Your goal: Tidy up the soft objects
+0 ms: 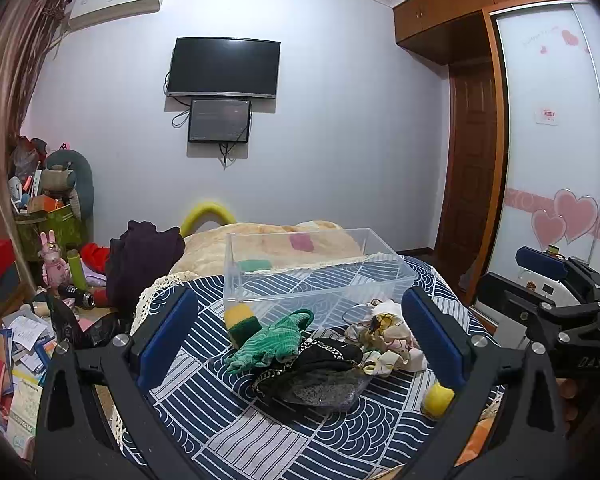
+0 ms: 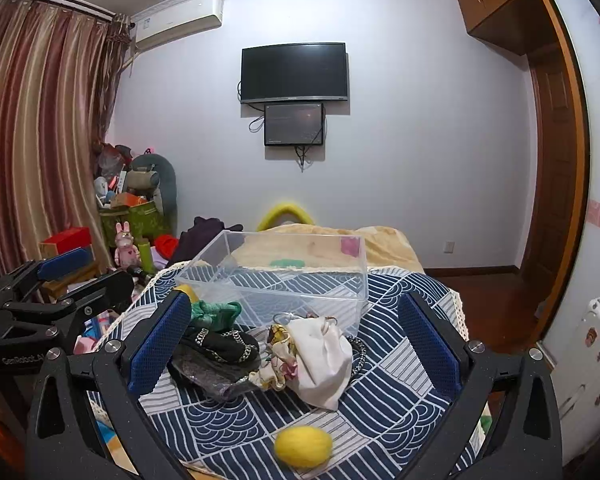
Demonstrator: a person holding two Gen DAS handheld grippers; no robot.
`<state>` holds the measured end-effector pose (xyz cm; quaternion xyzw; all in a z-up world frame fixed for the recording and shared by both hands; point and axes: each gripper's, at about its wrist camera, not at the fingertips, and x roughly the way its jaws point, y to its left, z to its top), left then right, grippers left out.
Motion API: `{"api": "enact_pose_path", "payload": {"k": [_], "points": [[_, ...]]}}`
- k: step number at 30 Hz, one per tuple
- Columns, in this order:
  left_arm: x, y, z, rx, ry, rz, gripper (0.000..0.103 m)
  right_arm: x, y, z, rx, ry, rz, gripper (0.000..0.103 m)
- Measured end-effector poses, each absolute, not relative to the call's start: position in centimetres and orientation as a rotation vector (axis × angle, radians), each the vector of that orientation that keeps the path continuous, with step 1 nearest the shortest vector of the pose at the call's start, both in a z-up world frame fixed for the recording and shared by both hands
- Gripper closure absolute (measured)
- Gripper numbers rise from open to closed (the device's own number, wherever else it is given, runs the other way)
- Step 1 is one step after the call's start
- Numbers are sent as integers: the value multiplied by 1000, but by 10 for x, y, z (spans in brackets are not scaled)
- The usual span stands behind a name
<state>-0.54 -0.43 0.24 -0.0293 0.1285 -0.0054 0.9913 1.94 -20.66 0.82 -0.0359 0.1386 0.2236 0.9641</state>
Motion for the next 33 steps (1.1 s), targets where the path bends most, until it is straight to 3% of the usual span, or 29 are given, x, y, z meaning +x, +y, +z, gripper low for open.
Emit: {"api": "enact_pose_path", "payload": {"k": [33], "points": [[-4, -7, -4, -61, 272, -18, 0, 23, -206, 5, -77, 310, 451, 0]]}}
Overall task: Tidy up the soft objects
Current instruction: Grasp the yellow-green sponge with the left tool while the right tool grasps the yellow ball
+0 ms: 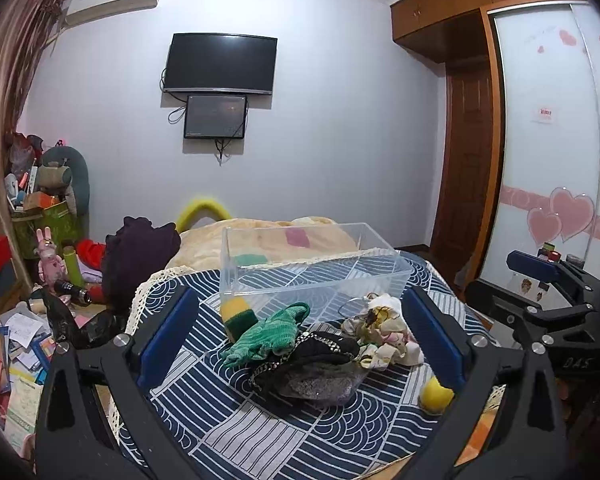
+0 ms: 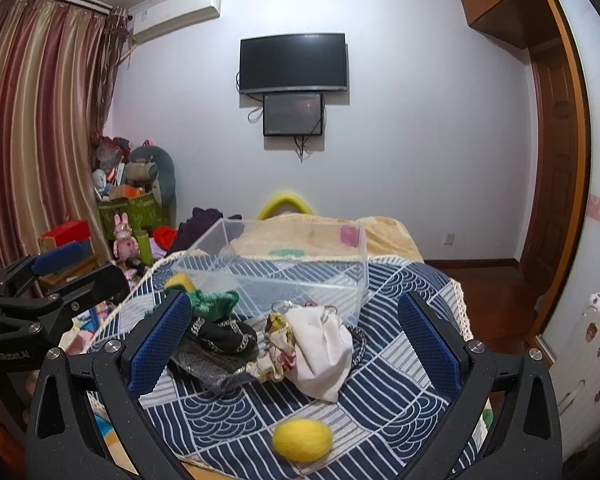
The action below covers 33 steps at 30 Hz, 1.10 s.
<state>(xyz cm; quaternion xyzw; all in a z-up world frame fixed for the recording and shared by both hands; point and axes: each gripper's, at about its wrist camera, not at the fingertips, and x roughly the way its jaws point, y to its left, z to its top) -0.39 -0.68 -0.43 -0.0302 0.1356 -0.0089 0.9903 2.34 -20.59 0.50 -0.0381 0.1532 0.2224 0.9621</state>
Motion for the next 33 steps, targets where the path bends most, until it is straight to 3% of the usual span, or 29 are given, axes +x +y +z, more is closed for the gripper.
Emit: {"api": "enact_pose_path", "payload": {"k": [5, 12, 19, 22, 33], "points": [[1, -3, -23, -56, 352, -20, 19, 28, -208, -5, -87, 373, 470, 1], [15, 11, -54, -118, 494, -22, 38, 37, -213, -41, -114, 536, 474, 20], [17, 15, -60, -123, 511, -15, 40, 44, -217, -81, -135, 717, 483, 39], [24, 19, -57, -136, 519, -17, 40, 48, -219, -91, -134, 776, 488, 59], [81, 48, -45, -248, 545, -27, 40, 45, -228, -85, -116, 725, 495, 61]]}}
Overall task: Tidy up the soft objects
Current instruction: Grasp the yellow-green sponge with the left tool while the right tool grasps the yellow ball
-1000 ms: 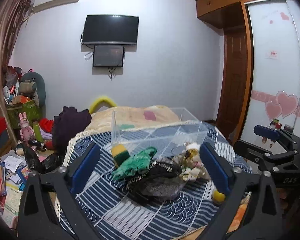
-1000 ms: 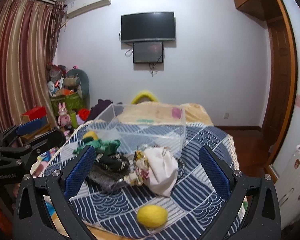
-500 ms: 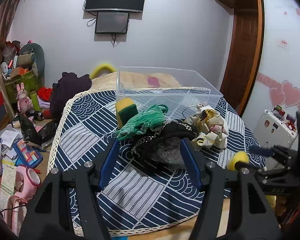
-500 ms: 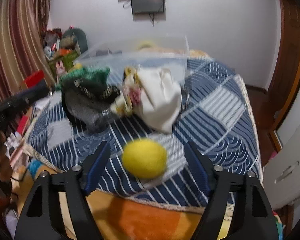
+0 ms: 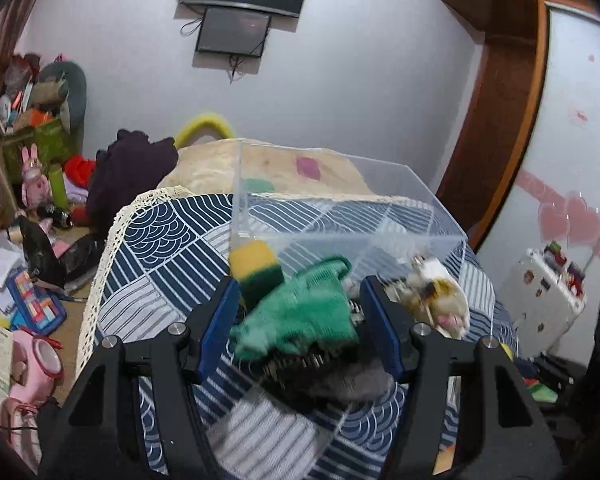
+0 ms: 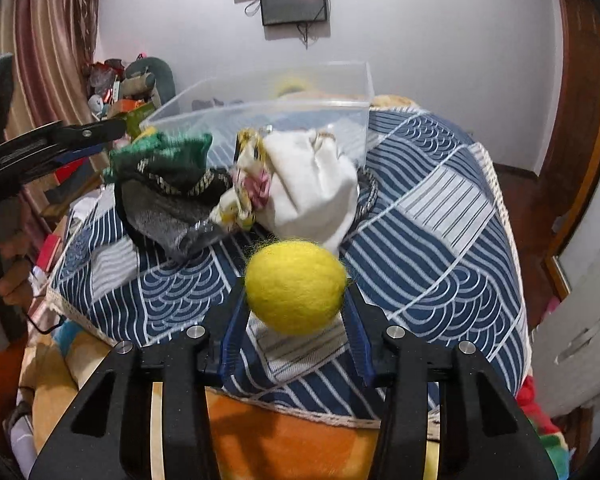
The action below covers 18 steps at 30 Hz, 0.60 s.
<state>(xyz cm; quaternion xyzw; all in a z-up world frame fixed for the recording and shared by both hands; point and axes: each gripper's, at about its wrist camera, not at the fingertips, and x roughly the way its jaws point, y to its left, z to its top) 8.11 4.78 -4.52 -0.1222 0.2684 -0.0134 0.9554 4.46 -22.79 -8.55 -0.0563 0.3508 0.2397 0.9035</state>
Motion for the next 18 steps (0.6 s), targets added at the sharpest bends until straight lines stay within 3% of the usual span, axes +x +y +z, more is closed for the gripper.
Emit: {"api": "enact_pose_path", "payload": {"k": [4, 9, 18], "points": [[104, 62, -52, -289, 577, 19, 44, 51, -229, -77, -98, 698, 500, 61], [128, 69, -70, -316, 647, 30, 68, 56, -224, -66, -98, 650, 499, 61], [105, 61, -67, -289, 598, 31, 71, 71, -219, -48, -87, 590, 490, 61]]}}
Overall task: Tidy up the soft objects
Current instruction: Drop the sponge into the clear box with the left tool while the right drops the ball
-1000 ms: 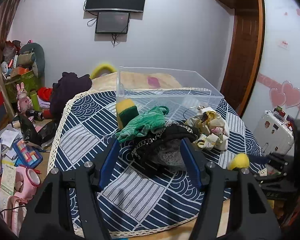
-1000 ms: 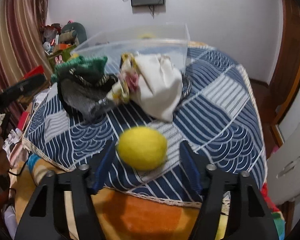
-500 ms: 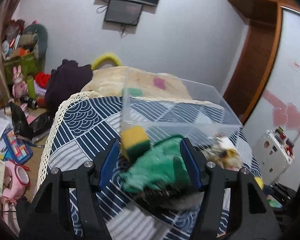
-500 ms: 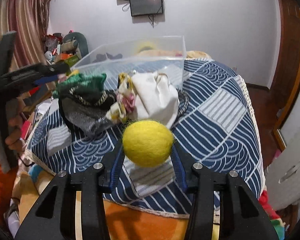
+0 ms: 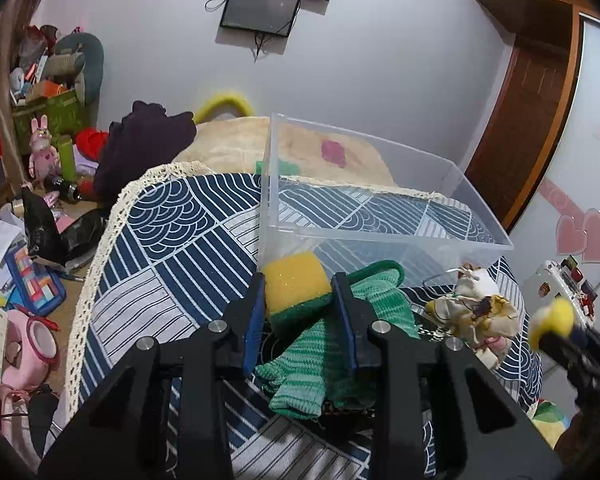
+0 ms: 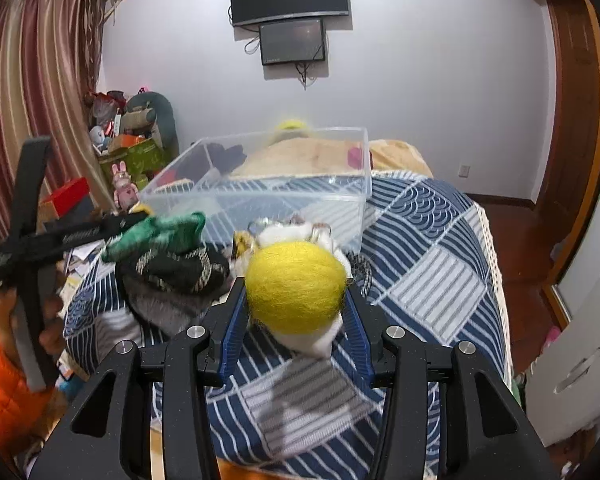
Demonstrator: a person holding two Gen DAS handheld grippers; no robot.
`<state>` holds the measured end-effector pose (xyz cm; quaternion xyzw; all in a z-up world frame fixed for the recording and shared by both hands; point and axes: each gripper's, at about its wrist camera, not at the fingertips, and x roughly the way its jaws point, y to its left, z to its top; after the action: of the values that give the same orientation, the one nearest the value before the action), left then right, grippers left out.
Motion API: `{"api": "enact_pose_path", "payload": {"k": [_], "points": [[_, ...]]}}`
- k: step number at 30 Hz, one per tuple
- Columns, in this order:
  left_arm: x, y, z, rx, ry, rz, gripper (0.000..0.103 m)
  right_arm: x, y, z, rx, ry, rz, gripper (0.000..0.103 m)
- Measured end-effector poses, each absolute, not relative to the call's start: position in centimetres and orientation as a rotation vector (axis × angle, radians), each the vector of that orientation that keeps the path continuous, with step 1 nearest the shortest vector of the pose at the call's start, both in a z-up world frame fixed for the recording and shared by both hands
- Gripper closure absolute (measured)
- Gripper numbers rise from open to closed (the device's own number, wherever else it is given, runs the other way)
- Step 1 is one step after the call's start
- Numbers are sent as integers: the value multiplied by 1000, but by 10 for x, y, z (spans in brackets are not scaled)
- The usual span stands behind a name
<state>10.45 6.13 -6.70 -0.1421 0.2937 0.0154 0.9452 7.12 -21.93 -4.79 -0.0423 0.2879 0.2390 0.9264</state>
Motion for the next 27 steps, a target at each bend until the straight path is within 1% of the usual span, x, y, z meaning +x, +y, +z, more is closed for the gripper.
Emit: {"api": "enact_pose_path", "payload": {"k": [7, 13, 20, 24, 27], "points": [[95, 67, -36, -309, 504, 11, 71, 88, -214, -29, -80, 528, 492, 61], [103, 66, -14, -299, 443, 6, 71, 107, -210, -13, -62, 485, 494, 61], [120, 61, 6, -267, 375, 13, 71, 131, -200, -3, -63, 477, 492, 61], [137, 58, 11, -239, 369, 32, 71, 153, -195, -5, -63, 505, 488, 61], [156, 55, 7, -213, 405, 41, 71, 166, -189, -7, -77, 527, 483, 61]]}}
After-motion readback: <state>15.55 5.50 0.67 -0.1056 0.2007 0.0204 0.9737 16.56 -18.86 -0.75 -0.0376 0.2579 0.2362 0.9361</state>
